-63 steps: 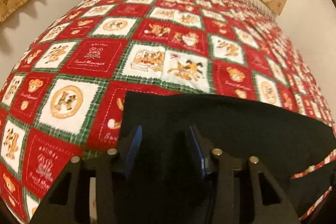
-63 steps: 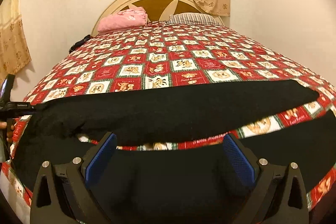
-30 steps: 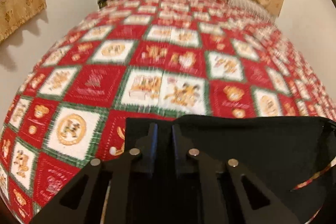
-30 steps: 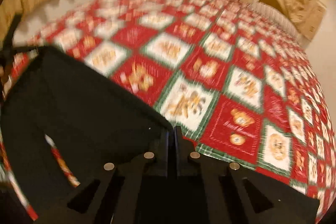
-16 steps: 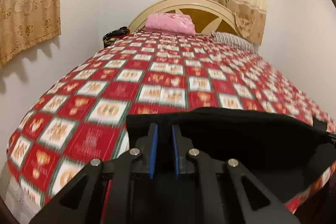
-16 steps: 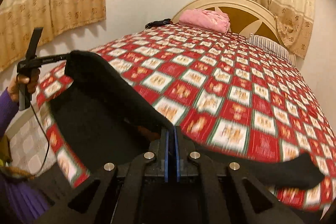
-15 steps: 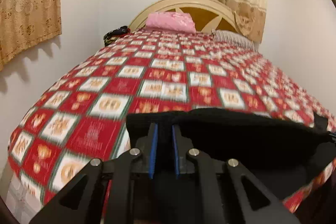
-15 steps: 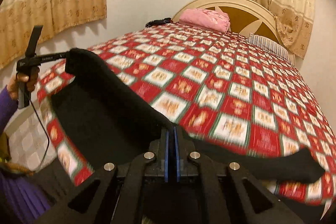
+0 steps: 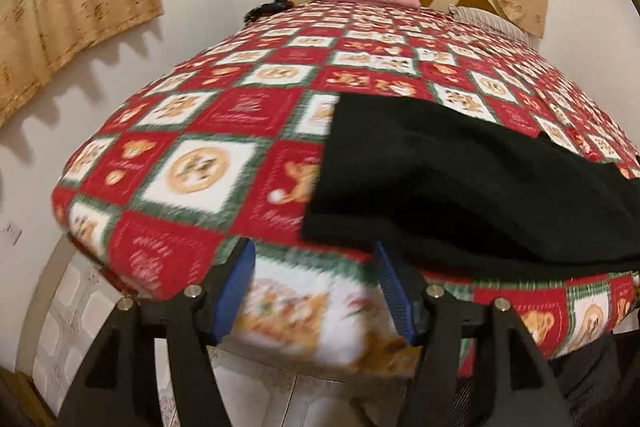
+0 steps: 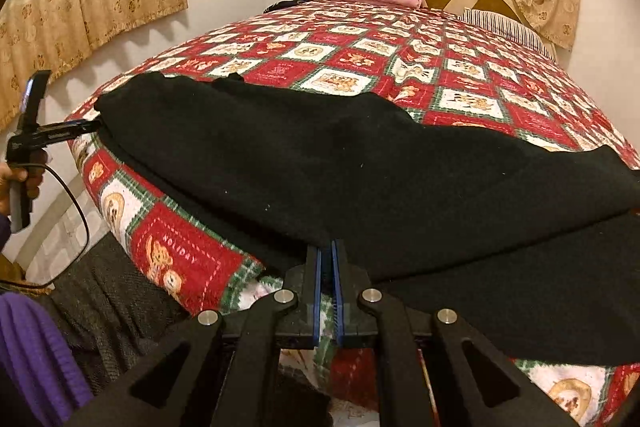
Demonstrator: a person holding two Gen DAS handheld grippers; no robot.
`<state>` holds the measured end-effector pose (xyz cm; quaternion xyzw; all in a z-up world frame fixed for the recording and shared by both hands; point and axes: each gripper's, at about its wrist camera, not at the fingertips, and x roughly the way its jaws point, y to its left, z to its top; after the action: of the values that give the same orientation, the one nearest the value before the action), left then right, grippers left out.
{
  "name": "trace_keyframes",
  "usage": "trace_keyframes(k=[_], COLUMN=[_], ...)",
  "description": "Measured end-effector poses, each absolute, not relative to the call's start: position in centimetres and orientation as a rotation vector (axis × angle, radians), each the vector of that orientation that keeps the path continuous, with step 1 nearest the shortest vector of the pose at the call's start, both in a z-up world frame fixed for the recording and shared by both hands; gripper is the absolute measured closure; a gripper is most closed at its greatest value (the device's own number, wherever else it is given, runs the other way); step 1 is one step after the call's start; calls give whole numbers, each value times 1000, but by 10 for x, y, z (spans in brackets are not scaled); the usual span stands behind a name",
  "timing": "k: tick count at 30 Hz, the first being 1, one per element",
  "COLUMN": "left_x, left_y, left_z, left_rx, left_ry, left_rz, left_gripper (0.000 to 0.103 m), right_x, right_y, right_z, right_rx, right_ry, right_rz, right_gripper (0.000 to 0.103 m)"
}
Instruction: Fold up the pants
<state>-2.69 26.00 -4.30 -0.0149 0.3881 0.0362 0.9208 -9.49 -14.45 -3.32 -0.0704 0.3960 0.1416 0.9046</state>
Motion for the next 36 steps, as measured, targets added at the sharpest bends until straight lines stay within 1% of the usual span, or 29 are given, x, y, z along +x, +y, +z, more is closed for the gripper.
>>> trace_keyframes(k=[2,4,6,9,12,14,17,20,22,24,25,26,27,29,31,32,33,35,36], left_x=[-35,-37,-33,-22,2,19,39,24,6,-17,-20,-21,-19,-16,-15,-16,-14,-11,-5], left_y=[271,279,282,270,251,244,231,215,219,229,234,239,240,235,224,219,212,204,200], left_z=[-38,-28,-17,4,17,13,-9,-43,-59,-59,-57,-55,-51,-42,-27,-19,-8,6,11], left_rx=[-33,-51,-108,-137,-77,-62,-5,144,152,105,84,63,54,78,119,131,136,117,88], left_ry=[792,775,758,694,645,650,726,779,788,743,747,753,766,765,709,679,636,584,564], left_rz=[108,134,122,65,86,100,113,158,156,145,144,143,141,149,158,150,133,111,99], left_gripper=[39,39,39,38,31,30,30,30,29,28,25,24,23,23,23,23,23,21,18], right_x=[-98,-98,-96,-81,-54,-36,-8,5,1,-19,-23,-24,-22,-12,-3,2,6,20,28], right_y=[-146,-150,-150,-134,-102,-77,-35,-5,7,5,6,6,6,4,-3,-9,-16,-30,-34], right_z=[-31,-21,-2,20,28,24,3,-29,-55,-57,-58,-57,-56,-48,-33,-24,-14,5,10], right_rx=[-135,-76,8,37,65,88,102,142,190,190,171,170,174,191,208,218,231,253,257], right_ry=[833,834,789,713,684,695,750,833,921,826,829,833,849,917,901,867,828,742,709], right_rz=[296,313,379,424,487,547,575,611,676,683,700,708,717,749,743,737,725,663,643], right_gripper=[93,93,93,91,90,90,90,90,89,89,88,88,87,81,80,77,70,25,22])
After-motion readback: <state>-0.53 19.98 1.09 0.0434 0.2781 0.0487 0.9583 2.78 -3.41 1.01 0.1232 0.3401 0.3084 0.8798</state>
